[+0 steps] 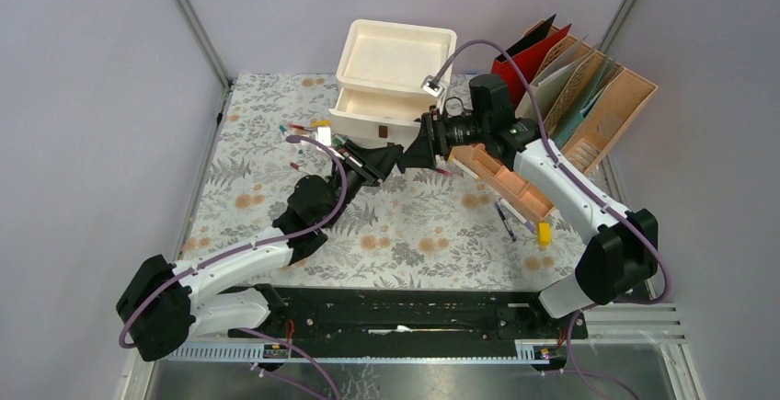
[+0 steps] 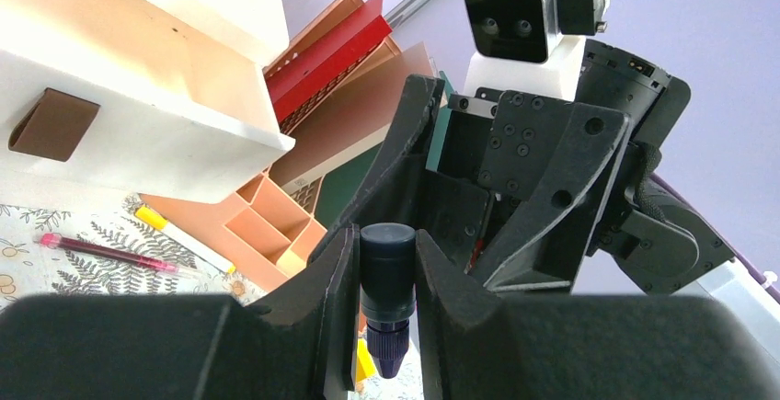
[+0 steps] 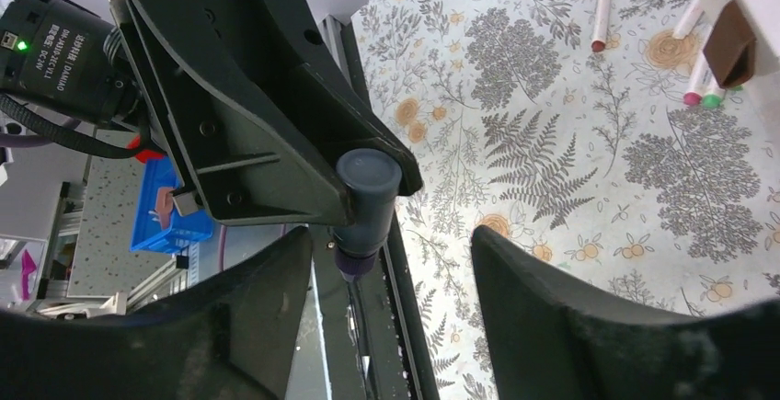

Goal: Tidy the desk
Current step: Pick up the stationery from the center of the board, then place the stationery in the drawer.

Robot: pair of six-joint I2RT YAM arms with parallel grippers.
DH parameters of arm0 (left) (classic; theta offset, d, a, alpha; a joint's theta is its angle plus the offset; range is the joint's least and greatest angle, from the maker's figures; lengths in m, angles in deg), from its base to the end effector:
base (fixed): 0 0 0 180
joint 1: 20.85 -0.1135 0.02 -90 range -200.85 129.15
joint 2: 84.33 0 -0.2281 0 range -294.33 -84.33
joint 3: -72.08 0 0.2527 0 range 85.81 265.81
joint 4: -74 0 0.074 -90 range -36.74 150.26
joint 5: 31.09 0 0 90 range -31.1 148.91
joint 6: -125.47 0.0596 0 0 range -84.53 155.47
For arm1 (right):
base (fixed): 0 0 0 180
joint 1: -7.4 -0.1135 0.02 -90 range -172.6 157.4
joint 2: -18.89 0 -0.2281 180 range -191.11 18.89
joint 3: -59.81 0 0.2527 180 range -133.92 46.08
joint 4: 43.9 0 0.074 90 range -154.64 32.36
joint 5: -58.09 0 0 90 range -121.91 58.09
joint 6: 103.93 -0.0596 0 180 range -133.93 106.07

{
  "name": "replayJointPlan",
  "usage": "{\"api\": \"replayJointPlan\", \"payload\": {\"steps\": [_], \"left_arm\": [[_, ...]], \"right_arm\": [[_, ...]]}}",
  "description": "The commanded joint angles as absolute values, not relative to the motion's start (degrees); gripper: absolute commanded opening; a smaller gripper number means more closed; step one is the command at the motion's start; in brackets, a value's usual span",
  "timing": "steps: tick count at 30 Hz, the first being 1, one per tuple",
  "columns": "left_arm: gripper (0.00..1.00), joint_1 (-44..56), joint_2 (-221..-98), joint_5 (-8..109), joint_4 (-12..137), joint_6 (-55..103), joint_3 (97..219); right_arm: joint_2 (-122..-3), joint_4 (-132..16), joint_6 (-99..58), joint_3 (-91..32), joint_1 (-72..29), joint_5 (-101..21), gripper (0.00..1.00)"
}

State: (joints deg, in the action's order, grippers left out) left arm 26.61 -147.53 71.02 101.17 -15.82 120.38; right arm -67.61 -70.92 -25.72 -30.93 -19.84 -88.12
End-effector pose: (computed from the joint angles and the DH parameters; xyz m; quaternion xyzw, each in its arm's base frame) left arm 0.2057 -0.2057 0.2802 -0.1029 0.6209 -0.5446 0.5544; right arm 0.2946 0.2074 0.3184 -0.3571 0.6929 0.5329 0.3292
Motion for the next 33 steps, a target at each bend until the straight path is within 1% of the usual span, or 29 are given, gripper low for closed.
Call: {"api": "replayJointPlan", "payload": {"steps": [1, 6, 12, 13, 15, 16, 18, 23, 26, 29, 33], "left_arm": [[0.0, 27.3, -148.3, 73.3, 105.9, -14.7, 123.0], [0.0, 27.4, -148.7, 72.9, 106.5, -14.4, 123.1], [0.0, 27.5, -148.7, 71.9, 107.0, -13.7, 122.8], [0.0, 27.5, -148.5, 71.9, 106.9, -13.4, 122.7], [0.05, 27.4, -147.6, 71.9, 106.4, -13.0, 122.5], [0.08, 27.5, -147.2, 72.1, 106.1, -12.8, 122.3], [0.17, 27.5, -146.5, 72.5, 106.0, -12.4, 121.8], [0.46, 27.5, -145.1, 72.7, 105.6, -12.0, 120.9], [0.61, 27.4, -144.0, 73.6, 103.5, -10.9, 121.1], [0.78, 27.3, -141.8, 76.5, 99.0, -8.8, 121.5], [0.95, 26.7, -137.6, 80.7, 92.0, -3.7, 122.2]], "right_arm": [[-67.6, -66.2, -29.3, -30.2, -21.1, -89.7, 0.66], [-68.2, -64.9, -30.8, -29.8, -21.4, -90.0, 0.45], [-68.8, -64.7, -30.9, -30.0, -21.4, -90.0, 0.09], [-68.9, -64.6, -30.9, -30.1, -21.4, -90.0, 0.05], [-69.0, -64.7, -30.7, -30.0, -21.4, -90.3, 0.0], [-69.0, -64.7, -30.6, -30.0, -21.3, -90.4, 0.0], [-69.2, -64.6, -30.6, -29.9, -21.4, -90.4, 0.0], [-69.5, -64.6, -30.5, -30.3, -21.4, -90.5, 0.0], [-69.5, -65.1, -29.2, -30.7, -21.4, -90.2, 0.0], [-69.7, -69.5, -23.7, -32.6, -21.4, -88.1, 0.0], [-70.3, -79.9, -11.3, -38.1, -21.3, -81.2, 0.0]]}}
